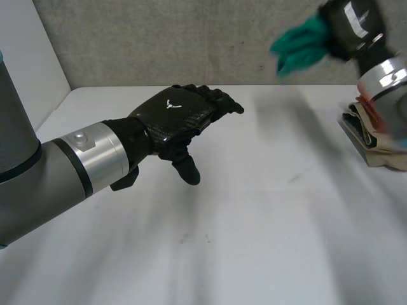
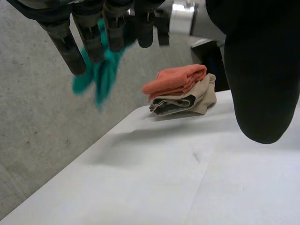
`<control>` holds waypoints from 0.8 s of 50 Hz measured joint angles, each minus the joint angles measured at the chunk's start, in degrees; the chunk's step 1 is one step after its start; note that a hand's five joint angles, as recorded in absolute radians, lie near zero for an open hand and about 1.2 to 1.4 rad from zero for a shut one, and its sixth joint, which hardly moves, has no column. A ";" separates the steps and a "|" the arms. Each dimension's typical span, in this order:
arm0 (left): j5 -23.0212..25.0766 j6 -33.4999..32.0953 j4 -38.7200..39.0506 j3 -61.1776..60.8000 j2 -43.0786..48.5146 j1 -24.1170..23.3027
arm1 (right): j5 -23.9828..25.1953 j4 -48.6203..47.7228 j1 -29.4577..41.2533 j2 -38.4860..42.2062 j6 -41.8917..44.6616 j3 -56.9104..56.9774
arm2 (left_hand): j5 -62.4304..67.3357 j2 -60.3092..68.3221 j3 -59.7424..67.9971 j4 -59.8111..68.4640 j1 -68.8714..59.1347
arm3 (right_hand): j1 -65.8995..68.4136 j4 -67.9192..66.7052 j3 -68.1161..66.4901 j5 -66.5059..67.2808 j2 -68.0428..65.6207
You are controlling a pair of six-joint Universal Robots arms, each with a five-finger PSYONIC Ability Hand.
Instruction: Fold the laundry.
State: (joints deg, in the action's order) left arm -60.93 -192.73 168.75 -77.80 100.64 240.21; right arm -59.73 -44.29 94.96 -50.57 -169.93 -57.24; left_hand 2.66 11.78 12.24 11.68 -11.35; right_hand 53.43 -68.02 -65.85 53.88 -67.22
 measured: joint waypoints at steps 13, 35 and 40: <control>0.02 0.08 0.00 -0.07 0.16 -0.10 | 3.21 -4.20 -14.83 6.46 -11.56 11.08 | 0.00 0.00 0.00 0.00 0.00 | 0.00 0.00 -0.50 0.00 0.00; -0.07 0.11 0.09 -0.15 1.89 -0.64 | 20.91 -5.85 -31.20 21.65 -12.69 2.47 | 0.00 0.00 0.00 0.00 0.00 | 0.44 -0.30 -0.68 2.54 0.00; -0.07 0.15 0.08 -0.12 2.13 -1.14 | 22.14 -4.16 -31.67 20.50 -12.96 2.29 | -0.01 0.00 0.00 0.00 0.00 | -1.22 0.79 1.11 1.54 1.78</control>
State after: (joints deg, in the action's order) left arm -61.00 -192.58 168.84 -77.91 102.77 239.06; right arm -37.58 -48.45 63.29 -30.08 -182.89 -54.95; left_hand 2.65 11.78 12.24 11.69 -11.35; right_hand 52.20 -67.23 -64.74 55.42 -65.44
